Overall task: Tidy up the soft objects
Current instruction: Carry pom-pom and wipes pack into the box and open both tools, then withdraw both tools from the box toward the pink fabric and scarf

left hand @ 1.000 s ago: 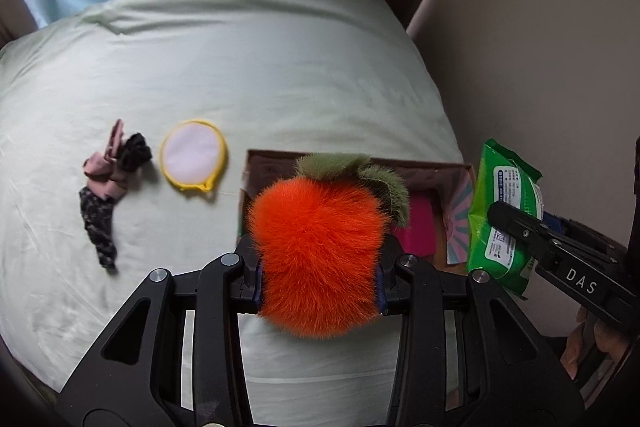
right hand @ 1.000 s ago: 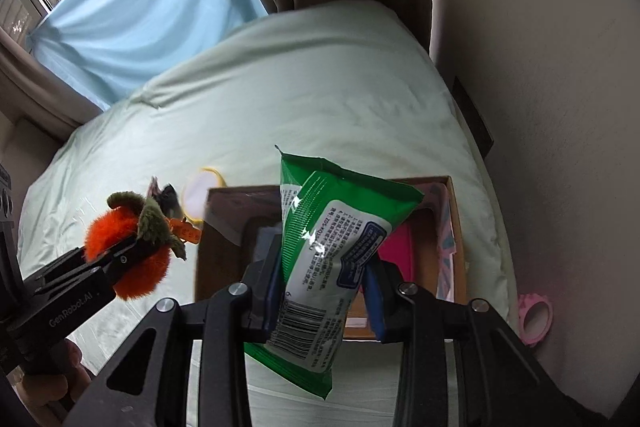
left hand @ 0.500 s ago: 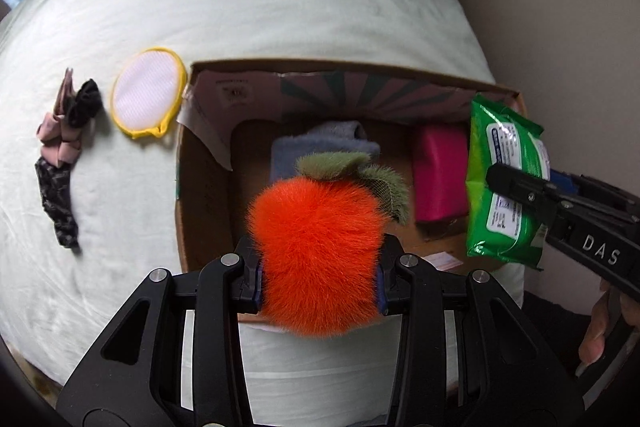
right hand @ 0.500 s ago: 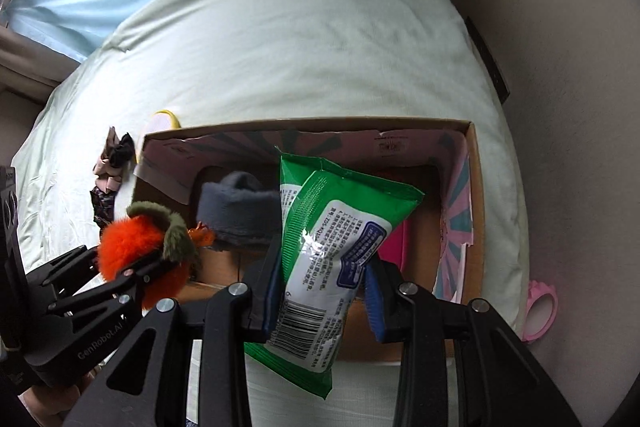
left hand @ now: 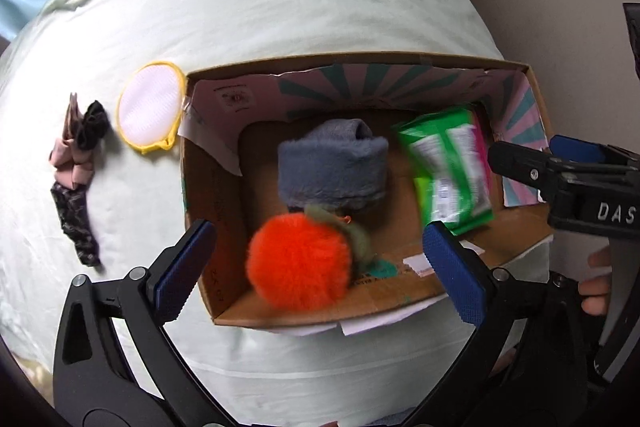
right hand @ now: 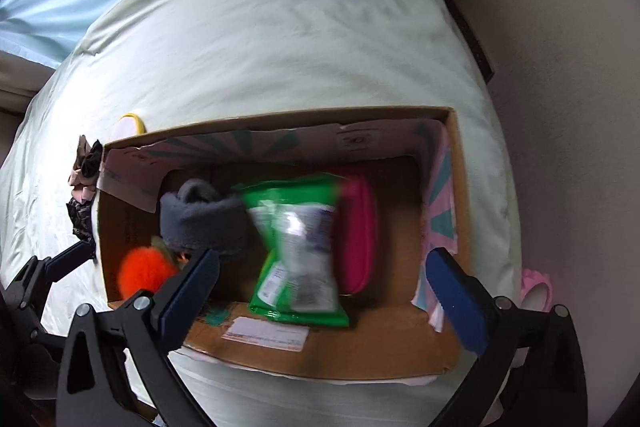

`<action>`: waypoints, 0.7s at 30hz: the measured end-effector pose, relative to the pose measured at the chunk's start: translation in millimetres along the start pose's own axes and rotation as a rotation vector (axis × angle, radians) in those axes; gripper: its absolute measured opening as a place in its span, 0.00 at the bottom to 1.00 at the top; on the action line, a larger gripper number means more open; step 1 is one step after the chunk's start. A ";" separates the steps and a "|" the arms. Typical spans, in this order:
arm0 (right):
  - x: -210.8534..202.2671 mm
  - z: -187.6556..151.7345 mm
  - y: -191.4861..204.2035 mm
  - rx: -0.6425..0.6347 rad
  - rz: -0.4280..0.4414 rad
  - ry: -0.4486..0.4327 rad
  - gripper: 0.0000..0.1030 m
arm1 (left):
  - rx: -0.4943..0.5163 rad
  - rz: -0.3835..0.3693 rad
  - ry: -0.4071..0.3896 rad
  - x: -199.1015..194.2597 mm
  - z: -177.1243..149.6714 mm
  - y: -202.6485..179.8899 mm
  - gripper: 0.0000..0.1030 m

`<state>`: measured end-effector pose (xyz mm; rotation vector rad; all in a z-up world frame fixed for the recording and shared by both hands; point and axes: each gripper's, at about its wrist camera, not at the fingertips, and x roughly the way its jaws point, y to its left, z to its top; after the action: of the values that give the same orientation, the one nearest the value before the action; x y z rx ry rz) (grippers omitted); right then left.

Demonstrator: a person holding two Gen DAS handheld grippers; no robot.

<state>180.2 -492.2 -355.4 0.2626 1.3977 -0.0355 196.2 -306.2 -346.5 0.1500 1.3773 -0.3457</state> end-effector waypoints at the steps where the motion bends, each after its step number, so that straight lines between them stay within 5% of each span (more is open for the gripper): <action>1: -0.3 -0.5 -1.6 0.003 0.004 0.000 1.00 | 0.000 0.001 -0.002 -1.7 -1.0 -0.2 1.00; 21: -78.0 -28.9 17.7 -0.021 0.041 -0.146 1.00 | -0.010 -0.046 -0.129 -70.5 -22.0 -6.8 1.00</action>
<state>141.6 -479.2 -280.7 0.2666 1.2469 -0.0060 162.7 -295.2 -281.2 0.0865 1.2559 -0.3808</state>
